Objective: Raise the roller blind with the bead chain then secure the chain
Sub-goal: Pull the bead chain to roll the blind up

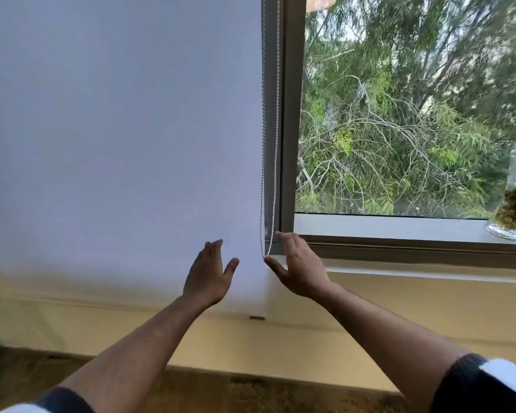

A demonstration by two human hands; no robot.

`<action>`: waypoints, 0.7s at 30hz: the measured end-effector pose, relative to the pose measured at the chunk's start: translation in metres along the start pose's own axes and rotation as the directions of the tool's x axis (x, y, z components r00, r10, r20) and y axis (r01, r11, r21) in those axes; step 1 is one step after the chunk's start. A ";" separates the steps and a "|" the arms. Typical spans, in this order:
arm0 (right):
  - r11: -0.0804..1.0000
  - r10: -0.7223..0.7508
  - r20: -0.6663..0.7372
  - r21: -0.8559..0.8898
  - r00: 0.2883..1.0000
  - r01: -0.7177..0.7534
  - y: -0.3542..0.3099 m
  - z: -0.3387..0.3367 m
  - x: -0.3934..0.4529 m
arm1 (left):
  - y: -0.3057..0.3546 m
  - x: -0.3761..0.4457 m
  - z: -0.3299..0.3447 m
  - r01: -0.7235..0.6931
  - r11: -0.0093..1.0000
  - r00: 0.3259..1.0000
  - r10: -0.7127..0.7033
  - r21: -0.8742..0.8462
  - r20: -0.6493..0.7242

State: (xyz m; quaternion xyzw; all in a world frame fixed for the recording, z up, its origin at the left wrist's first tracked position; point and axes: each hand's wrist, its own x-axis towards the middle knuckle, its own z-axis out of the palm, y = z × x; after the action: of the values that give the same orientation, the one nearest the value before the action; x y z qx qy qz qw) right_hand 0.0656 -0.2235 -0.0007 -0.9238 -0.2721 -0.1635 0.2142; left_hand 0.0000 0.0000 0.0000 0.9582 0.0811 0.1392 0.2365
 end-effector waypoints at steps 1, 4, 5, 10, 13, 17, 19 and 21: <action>0.991 0.053 -0.007 0.121 0.999 -0.052 -0.006 0.003 0.006 | -0.001 0.002 -0.001 0.007 1.000 1.000 -0.007 -0.013 -0.003; 0.878 0.197 0.037 0.437 0.980 -0.193 -0.031 0.002 0.026 | -0.006 0.014 -0.006 0.024 0.998 0.999 -0.023 -0.056 0.028; 0.815 0.224 0.049 0.539 0.973 -0.215 -0.037 0.004 0.034 | -0.008 0.020 -0.007 0.031 0.997 0.999 -0.028 -0.073 0.039; 0.401 0.381 -0.003 0.902 0.925 -0.162 -0.061 0.009 0.057 | -0.008 0.053 -0.012 0.078 0.967 0.989 -0.045 -0.244 0.139; 0.558 0.441 -0.216 0.826 0.871 -0.077 -0.064 0.020 0.058 | 0.003 0.073 -0.015 0.125 0.892 0.983 -0.051 -0.433 0.178; 0.852 0.292 -0.382 0.521 0.877 -0.057 -0.057 0.033 0.053 | 0.036 0.088 -0.029 0.026 0.789 0.988 0.072 -0.614 0.135; 0.927 0.216 -0.433 0.373 0.875 -0.044 -0.054 0.034 0.053 | 0.059 0.091 -0.041 -0.036 0.698 0.982 0.157 -0.715 0.105; 0.962 0.134 -0.457 0.271 0.879 -0.005 -0.050 0.034 0.053 | 0.083 0.092 -0.055 -0.114 0.586 0.964 0.261 -0.802 0.053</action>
State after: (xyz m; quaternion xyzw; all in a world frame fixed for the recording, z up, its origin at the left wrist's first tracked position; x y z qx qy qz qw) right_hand 0.0859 -0.1461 0.0077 -0.8289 -0.1974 -0.3378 0.3998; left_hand 0.0778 -0.0287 0.1074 0.7652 -0.1106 0.1050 0.6254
